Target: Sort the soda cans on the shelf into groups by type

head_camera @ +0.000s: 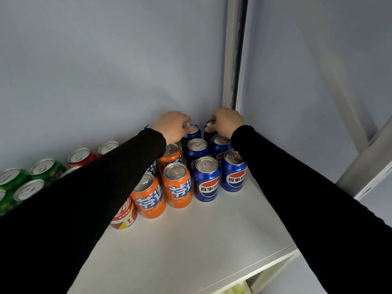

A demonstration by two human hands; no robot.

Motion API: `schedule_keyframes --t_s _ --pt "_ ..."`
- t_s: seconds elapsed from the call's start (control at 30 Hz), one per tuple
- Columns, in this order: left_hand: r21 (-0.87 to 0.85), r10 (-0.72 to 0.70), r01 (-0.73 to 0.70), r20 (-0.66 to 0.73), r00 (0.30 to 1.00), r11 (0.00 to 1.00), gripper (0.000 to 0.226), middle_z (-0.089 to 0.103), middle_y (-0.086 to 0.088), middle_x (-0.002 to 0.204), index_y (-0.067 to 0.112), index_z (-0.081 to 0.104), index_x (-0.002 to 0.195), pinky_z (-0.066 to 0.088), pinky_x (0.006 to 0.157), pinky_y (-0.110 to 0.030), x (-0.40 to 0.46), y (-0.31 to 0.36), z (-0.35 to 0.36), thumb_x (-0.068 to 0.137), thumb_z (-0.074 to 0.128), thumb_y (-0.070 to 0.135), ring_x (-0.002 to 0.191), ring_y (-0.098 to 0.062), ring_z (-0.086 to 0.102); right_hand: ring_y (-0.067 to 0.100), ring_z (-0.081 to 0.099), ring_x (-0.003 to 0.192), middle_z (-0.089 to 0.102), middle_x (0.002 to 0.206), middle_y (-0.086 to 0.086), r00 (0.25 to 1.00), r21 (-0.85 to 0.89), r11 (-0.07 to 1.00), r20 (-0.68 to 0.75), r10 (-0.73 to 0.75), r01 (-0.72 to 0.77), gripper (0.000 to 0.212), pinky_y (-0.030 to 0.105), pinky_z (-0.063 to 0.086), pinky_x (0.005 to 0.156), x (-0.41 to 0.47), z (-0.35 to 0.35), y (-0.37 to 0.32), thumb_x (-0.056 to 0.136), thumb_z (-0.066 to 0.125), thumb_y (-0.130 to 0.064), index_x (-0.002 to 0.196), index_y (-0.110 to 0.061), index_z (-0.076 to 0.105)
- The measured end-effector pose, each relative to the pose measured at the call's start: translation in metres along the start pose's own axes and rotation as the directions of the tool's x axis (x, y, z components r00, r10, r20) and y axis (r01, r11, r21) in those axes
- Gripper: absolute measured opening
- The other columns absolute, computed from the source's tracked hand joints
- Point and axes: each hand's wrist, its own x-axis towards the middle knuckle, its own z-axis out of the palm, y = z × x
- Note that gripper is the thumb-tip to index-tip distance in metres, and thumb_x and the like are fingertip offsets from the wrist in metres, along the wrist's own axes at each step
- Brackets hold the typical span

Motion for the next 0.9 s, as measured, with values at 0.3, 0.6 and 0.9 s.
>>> schedule_keyframes --t_s 0.3,0.6,0.9 --pt "-0.061 0.026 -0.034 -0.118 0.993 0.998 0.048 0.045 -0.009 0.153 0.02 0.048 0.148 0.03 0.113 -0.037 -0.061 -0.031 -0.046 0.104 0.048 0.039 0.14 -0.027 0.041 0.028 0.056 0.12 0.057 0.137 0.009 0.993 0.102 0.994 -0.109 -0.037 0.048 0.052 0.034 0.043 0.092 -0.025 -0.044 -0.026 0.097 0.055 -0.046 0.138 -0.015 0.054" --pt "-0.124 0.0 -0.01 -0.083 0.997 0.992 0.05 0.049 -0.001 0.147 0.026 0.051 0.144 0.034 0.102 -0.029 -0.169 -0.099 -0.089 0.097 0.06 0.041 0.134 -0.021 0.045 0.018 0.058 0.111 0.063 0.123 0.001 0.939 0.231 0.91 -0.093 -0.332 0.345 0.038 0.029 0.043 0.088 -0.096 -0.065 -0.13 0.094 0.063 -0.042 0.126 -0.023 0.064" --pt "-0.257 0.053 -0.114 -0.231 0.971 0.96 0.048 0.053 0.023 0.126 0.035 0.055 0.136 0.036 0.09 -0.007 -0.326 -0.123 -0.144 0.091 0.07 0.039 0.11 0.008 0.051 0.002 0.061 0.111 0.065 0.121 -0.014 0.84 0.431 0.722 -0.256 -0.478 0.541 0.027 0.025 0.047 0.096 -0.224 -0.11 -0.212 0.095 0.064 -0.036 0.121 -0.03 0.066"
